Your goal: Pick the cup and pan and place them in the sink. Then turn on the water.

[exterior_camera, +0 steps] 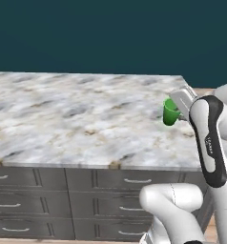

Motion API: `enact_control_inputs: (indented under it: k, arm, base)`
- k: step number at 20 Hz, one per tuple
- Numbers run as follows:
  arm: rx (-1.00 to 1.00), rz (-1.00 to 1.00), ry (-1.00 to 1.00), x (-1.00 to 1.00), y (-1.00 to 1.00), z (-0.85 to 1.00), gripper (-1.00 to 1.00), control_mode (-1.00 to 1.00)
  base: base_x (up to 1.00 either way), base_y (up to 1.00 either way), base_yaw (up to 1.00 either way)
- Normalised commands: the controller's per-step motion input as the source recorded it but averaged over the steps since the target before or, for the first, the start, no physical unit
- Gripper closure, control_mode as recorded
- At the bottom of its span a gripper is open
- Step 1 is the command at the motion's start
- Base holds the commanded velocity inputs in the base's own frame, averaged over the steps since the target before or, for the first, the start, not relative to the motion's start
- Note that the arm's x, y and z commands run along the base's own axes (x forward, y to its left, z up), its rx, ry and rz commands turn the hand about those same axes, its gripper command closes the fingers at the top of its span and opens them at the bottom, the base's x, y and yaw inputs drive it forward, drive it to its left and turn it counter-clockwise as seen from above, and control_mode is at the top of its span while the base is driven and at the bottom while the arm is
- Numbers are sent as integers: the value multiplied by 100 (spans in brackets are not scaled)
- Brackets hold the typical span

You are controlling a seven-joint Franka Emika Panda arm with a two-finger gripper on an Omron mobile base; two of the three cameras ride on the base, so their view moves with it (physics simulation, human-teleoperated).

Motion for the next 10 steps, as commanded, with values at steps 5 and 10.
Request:
enact_control_inputs:
  k: [5,10]
  arm:
    - [0,0,2,0,0,0,100,-100]
    - [0,0,0,0,0,0,100,100]
  base:
    - [0,0,0]
    - [-57,0,10]
